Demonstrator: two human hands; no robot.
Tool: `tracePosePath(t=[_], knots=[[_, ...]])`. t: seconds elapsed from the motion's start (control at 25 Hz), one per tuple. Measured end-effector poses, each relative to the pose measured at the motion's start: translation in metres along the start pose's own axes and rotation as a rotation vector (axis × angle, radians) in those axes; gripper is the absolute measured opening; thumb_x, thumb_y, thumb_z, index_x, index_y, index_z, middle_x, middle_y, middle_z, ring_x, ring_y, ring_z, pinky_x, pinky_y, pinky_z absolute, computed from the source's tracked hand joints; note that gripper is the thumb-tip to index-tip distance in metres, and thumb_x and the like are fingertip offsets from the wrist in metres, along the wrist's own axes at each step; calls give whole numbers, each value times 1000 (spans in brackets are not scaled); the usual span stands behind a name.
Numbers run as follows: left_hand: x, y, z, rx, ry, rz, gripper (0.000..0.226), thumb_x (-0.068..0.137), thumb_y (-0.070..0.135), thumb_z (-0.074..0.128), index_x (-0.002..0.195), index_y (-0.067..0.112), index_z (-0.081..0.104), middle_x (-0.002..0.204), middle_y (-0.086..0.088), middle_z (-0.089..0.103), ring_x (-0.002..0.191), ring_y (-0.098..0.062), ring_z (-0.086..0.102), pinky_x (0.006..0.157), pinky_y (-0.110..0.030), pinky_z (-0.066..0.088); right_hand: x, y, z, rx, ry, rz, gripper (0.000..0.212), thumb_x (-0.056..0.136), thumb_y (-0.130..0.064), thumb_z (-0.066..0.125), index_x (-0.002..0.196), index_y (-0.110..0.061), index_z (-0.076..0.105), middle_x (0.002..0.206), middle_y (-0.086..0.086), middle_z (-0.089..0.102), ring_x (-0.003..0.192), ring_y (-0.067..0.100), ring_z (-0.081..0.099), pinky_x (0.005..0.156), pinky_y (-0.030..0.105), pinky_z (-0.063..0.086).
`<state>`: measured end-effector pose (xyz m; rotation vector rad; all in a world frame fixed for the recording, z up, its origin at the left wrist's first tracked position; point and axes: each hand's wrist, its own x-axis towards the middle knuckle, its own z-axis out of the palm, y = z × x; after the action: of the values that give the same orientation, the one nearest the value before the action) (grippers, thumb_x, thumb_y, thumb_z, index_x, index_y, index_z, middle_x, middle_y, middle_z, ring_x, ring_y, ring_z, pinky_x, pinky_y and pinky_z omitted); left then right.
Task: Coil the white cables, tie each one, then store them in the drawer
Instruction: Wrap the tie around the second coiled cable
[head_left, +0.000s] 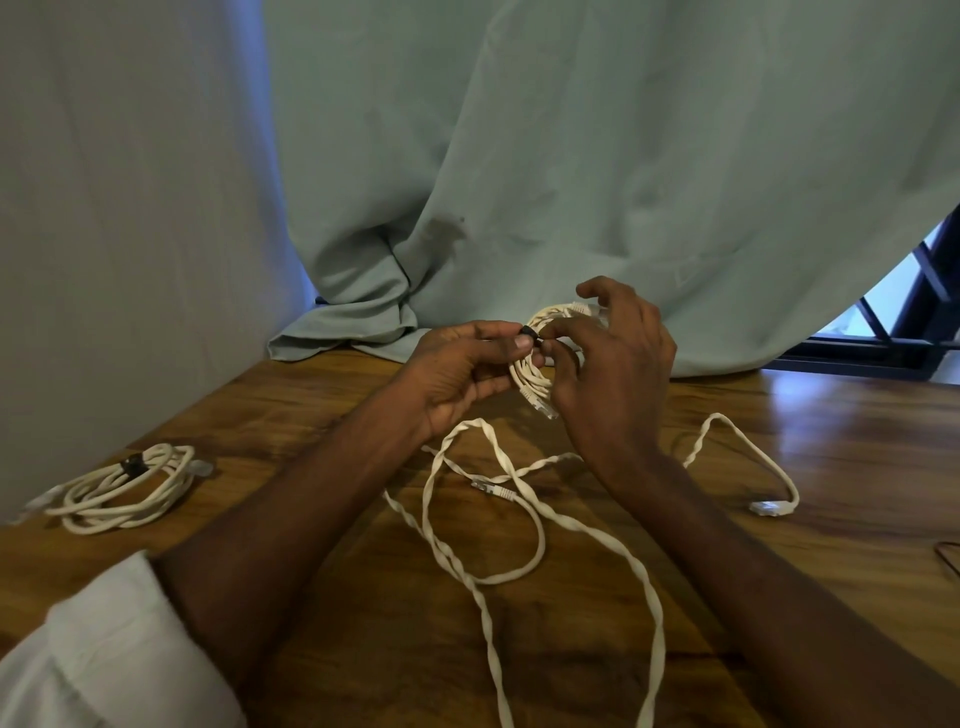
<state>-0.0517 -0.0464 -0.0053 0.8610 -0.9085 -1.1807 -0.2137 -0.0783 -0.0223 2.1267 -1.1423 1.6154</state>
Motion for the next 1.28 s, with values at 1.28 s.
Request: tracePosePath(t=[1.28], knots=[[-6, 3, 1, 170, 3, 45, 28, 87, -4, 77, 115, -9, 72, 104, -20, 79, 94, -28, 79, 78, -33, 64, 6, -1, -4, -168, -88, -4, 23, 87, -29, 77, 109, -21, 78, 125, 4, 59, 113, 26, 56, 91, 48, 45]])
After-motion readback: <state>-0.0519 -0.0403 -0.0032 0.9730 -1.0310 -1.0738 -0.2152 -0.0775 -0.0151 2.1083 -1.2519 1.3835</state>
